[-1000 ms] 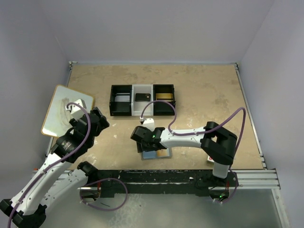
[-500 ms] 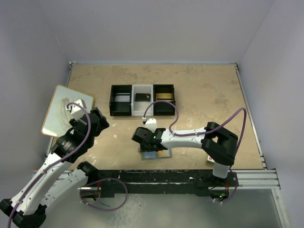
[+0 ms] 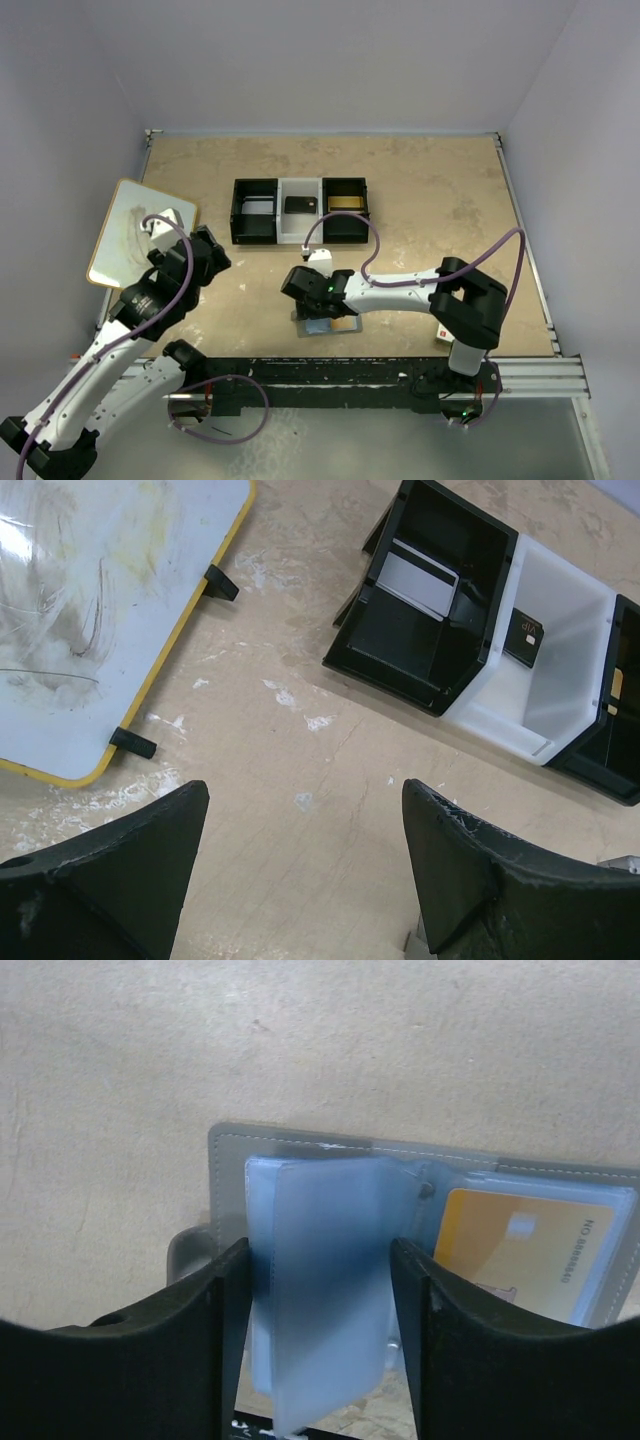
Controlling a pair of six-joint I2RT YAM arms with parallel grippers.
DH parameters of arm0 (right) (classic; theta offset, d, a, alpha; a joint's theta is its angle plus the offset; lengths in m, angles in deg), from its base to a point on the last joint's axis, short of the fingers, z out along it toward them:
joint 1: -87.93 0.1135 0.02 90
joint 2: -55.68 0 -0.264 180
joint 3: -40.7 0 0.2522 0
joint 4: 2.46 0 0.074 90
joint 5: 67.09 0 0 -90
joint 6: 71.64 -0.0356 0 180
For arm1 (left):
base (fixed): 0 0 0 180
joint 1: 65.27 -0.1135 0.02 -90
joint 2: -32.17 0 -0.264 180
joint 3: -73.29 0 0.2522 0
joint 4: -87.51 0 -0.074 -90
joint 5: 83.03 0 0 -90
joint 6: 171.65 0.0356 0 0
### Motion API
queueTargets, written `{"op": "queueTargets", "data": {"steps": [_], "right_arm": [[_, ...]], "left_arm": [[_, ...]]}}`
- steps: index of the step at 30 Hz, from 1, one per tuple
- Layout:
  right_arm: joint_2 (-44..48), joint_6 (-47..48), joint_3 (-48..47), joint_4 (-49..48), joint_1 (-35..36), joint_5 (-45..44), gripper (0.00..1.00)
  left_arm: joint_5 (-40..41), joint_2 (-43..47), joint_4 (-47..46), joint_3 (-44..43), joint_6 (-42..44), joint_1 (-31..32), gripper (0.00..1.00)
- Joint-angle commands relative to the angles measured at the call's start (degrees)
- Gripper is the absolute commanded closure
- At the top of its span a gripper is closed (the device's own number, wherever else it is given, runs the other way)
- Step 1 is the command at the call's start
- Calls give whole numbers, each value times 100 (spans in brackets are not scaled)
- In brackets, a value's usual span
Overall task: Take the credit cards out of the card holder
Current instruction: Remove the credit card from the card holder.
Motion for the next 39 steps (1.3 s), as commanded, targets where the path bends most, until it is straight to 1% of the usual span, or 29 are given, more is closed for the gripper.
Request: {"op": "queueTargets", "data": {"steps": [1,4,7,11,14,17,20,23,29,33,35,39], "right_arm": [[185,375,-113,154,5,297,37],[594,537,-215,130,6,323,27],[1109,401,-57,229,2,352,24],[1845,-22,491,370,5,444,23],[2411,-562,1235,346,-2,598,24],[2950,-1100,1994,56,-2,896,27],[3349,-1460,2627,-286,-2,1123,30],[3683,-1621,2873,-407,0,1150,30],[3956,-1665,3326,-954,-154,1406,31],[3917,-1498,3600,-1521,-570,1833,36],[3909,-1462,3738,-1638,-913,2024,39],[4008,-1539,4117,-1940,-1283,2205,42]], "left_arm": [[-26,-75,-158,-101,152,12,24],[-211,-219,-281,-70,232,12,24],[-588,-432,-517,-8,355,11,24],[-1350,-868,-1025,123,480,12,24],[-2171,-1306,-1628,186,636,8,24],[-2953,-1810,-2310,193,797,19,24],[-3435,-2316,-2830,174,916,93,24],[-3656,-2825,-2969,-62,1027,301,24],[-3550,-3850,-3129,-458,1252,937,24],[-3566,-4361,-3328,-534,1280,1165,26],[-3571,-4554,-3376,-560,1327,1225,29],[-3659,-4907,-3473,-502,1337,1309,33]]}}
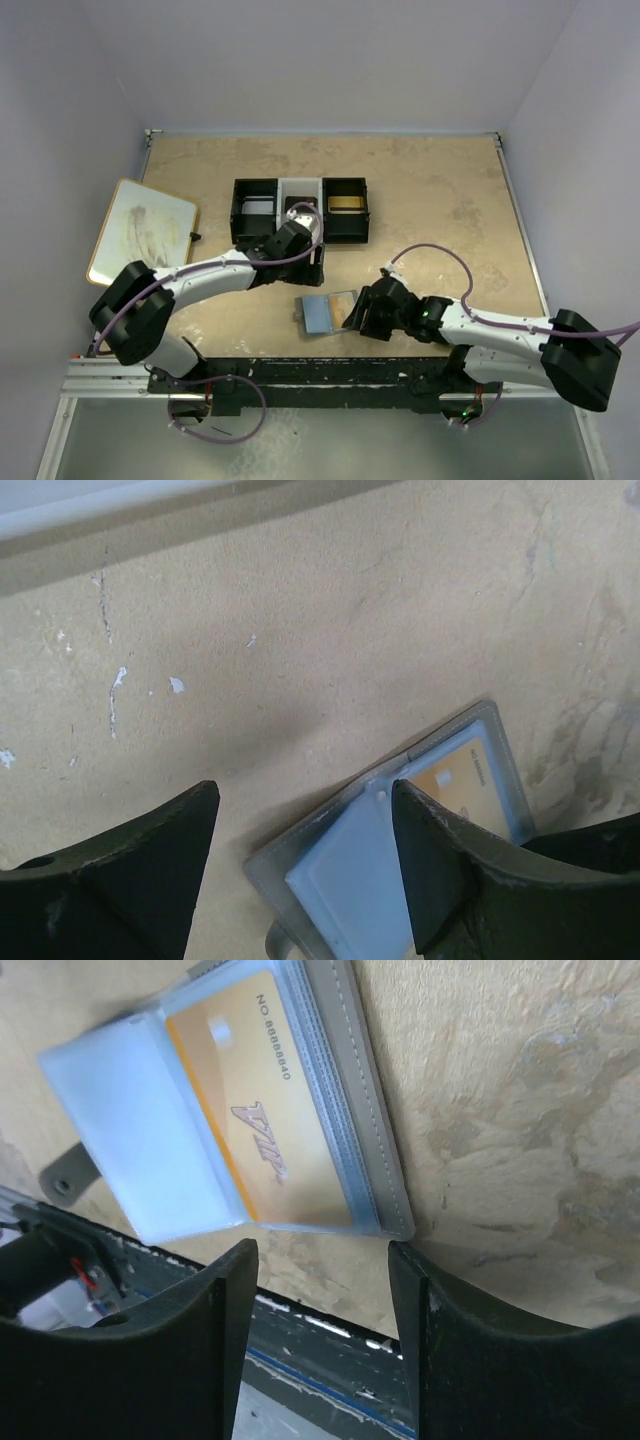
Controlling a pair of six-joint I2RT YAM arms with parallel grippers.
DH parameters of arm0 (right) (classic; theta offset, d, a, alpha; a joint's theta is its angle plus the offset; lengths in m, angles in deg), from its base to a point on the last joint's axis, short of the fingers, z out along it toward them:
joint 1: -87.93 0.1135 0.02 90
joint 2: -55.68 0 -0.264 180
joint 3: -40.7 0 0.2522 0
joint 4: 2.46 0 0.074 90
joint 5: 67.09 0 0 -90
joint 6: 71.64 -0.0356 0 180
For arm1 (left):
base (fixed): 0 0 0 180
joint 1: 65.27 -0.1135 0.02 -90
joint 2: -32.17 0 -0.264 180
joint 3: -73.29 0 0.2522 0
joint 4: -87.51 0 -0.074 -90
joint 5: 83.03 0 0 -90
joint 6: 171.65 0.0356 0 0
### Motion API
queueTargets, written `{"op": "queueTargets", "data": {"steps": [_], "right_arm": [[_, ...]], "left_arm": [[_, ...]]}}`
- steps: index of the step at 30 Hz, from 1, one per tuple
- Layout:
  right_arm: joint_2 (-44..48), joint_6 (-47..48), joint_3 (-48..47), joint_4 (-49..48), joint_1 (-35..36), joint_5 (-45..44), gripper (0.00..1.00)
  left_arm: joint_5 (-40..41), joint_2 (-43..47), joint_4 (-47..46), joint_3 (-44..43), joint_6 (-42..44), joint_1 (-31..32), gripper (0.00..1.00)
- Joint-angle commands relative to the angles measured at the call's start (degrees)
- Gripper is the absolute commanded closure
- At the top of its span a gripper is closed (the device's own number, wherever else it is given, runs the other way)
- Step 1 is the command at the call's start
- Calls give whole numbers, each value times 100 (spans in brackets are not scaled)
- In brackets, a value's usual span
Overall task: Take the credit cards out of the card holder
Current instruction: Remove the credit card from the card holder.
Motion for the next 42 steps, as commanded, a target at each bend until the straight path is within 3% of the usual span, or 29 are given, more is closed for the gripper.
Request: {"op": "queueTargets", "data": {"steps": [1,9,16,26,34,38,42], "right_arm": [[139,-91,375,-598,-368,338,42],[-88,229,623,-1508,-1054,886,41],[-904,820,-162,-1720,-1418,1102,43],[-2531,2107,-1643,-1688,-1508,1812,45],[-3021,2877,-2325,-1748,-1506,2255,46],[-3070,3158,-2638,-1161,-1506,2116,44],[-3016,3407,-3025,-263,-1506,1279,41]], "left_arm": [[-198,-247,-406,-134,127,113,34],[-312,-122,-606,388,-134,335,53],[67,412,-557,1088,-640,361,63],[-179,1266,-1147,1992,-1502,522,64],[300,1349,-2079,2454,-2531,1029,65],[702,1038,-2457,2347,-2963,1459,64],[1485,874,-2130,2020,-3272,1967,62]]}}
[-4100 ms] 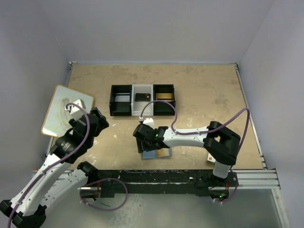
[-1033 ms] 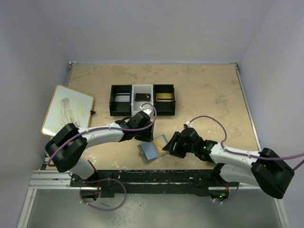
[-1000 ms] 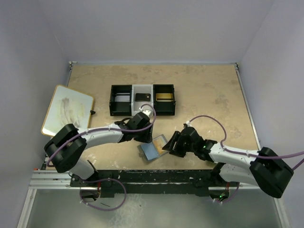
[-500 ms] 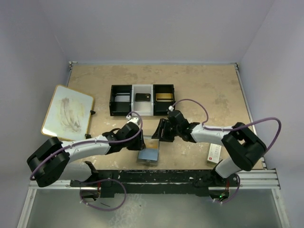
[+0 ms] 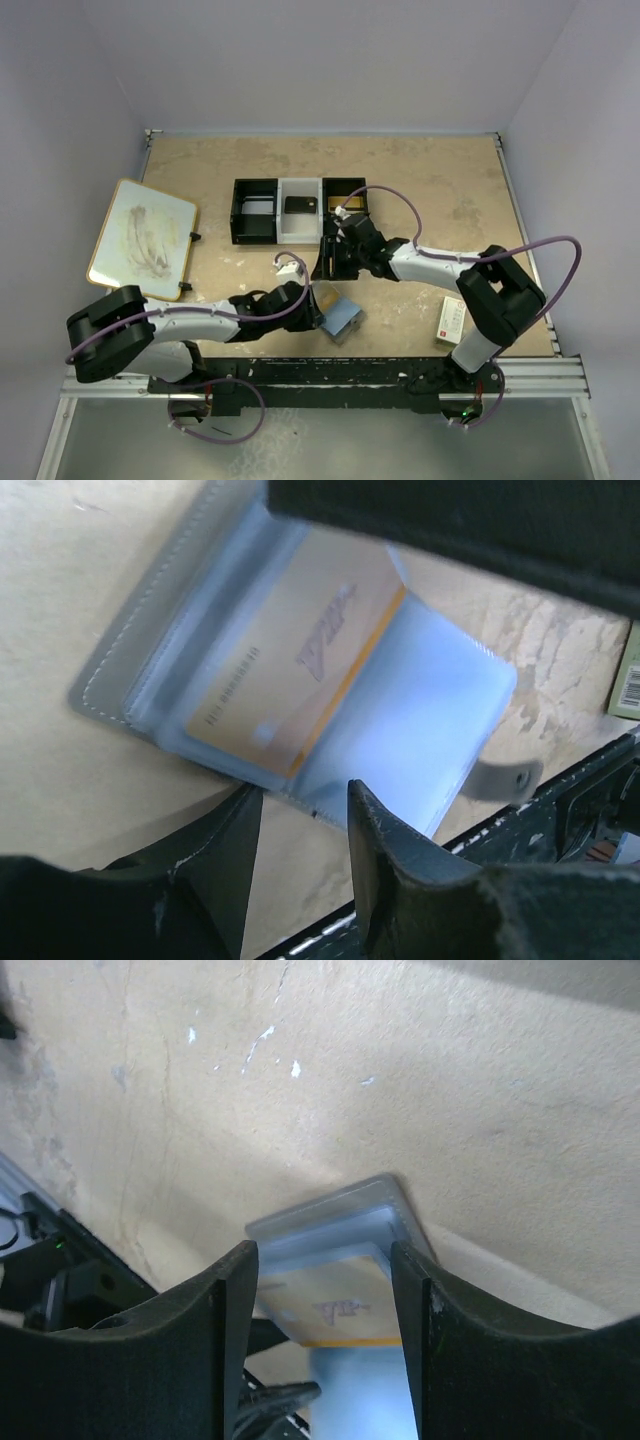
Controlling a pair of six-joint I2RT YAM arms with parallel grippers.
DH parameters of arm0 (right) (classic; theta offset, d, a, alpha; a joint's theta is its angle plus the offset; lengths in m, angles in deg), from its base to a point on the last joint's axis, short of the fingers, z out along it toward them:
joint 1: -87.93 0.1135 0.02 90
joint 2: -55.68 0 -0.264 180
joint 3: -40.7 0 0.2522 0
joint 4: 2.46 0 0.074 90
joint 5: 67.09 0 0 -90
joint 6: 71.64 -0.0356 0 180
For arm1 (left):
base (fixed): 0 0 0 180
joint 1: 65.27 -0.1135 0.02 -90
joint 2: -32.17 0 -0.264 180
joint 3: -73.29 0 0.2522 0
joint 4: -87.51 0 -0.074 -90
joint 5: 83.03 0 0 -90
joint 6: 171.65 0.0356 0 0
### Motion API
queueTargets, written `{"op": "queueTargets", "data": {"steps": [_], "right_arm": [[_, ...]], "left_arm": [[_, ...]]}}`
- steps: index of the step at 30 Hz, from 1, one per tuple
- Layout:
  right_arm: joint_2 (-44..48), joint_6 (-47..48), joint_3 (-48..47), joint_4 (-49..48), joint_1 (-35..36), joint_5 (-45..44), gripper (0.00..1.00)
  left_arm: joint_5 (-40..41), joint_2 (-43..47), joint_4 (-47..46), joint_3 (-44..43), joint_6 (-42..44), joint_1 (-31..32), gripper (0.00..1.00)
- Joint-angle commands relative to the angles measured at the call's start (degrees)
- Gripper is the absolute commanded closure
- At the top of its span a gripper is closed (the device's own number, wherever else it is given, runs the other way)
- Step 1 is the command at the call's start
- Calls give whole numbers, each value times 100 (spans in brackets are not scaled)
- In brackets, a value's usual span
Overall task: Take the credit cards out of the card holder
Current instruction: Remove the credit card from the card holder.
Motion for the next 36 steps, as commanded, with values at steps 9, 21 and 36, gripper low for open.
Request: {"op": "queueTargets", "data": {"steps": [9,21,36], "right_arm": [[1038,-214,-29,1061,46,-1294,41],[1382,-1847,1907,-1426,151,-200,57],[757,-2614,2598,-2704,142,-85,69]], "left_arm": [[1823,593,1132,-518,-364,484,58],[2303,792,1793,-861,-69,476,57],[1717,-136,1799,-1796,904,6,54]]}}
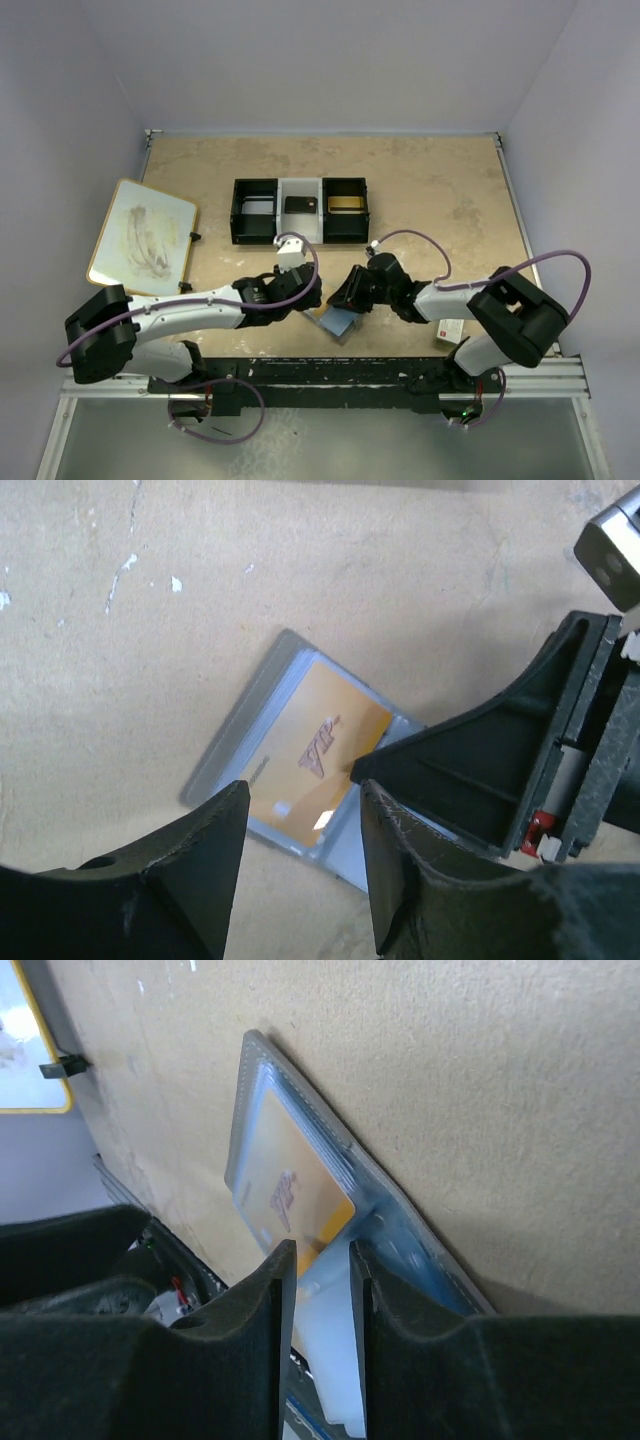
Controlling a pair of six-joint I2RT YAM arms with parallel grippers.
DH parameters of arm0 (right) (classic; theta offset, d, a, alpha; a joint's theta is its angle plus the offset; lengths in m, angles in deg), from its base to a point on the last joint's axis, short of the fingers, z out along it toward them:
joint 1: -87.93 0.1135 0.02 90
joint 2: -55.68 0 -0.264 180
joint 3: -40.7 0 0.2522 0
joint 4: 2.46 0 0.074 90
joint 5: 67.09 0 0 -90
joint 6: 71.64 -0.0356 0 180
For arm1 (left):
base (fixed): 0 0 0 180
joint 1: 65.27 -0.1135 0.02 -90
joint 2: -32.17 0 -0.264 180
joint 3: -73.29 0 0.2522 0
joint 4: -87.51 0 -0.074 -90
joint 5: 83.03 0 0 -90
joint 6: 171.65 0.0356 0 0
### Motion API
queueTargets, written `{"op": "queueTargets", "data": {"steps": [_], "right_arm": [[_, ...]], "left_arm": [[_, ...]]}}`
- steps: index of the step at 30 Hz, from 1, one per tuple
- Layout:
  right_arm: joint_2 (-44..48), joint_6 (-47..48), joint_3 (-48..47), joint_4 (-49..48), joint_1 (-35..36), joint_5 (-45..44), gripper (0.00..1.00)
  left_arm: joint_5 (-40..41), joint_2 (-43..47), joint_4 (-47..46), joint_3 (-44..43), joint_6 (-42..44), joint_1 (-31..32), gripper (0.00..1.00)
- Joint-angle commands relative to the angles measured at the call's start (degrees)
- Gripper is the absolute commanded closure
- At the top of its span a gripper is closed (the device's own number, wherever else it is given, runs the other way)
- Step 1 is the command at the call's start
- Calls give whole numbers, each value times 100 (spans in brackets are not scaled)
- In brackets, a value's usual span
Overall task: Take the credit cards out of the card holder
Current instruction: Remove the credit card from the card holder.
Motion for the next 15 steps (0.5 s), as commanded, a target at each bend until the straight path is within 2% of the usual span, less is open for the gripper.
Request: {"op": "queueTargets", "data": {"steps": [1,6,15], "right_arm": [[-215,-295,51,-464,5,10,70],[-286,-497,166,-693,5,-19,77],[-426,-510,102,-1034,-4,276,79]], "left_arm": [[-477,-307,-212,-337,570,-426,55],[-1098,-569,-411,-405,935,-829,56],[-1492,-998,-290,-402,1125,-857,66]]}}
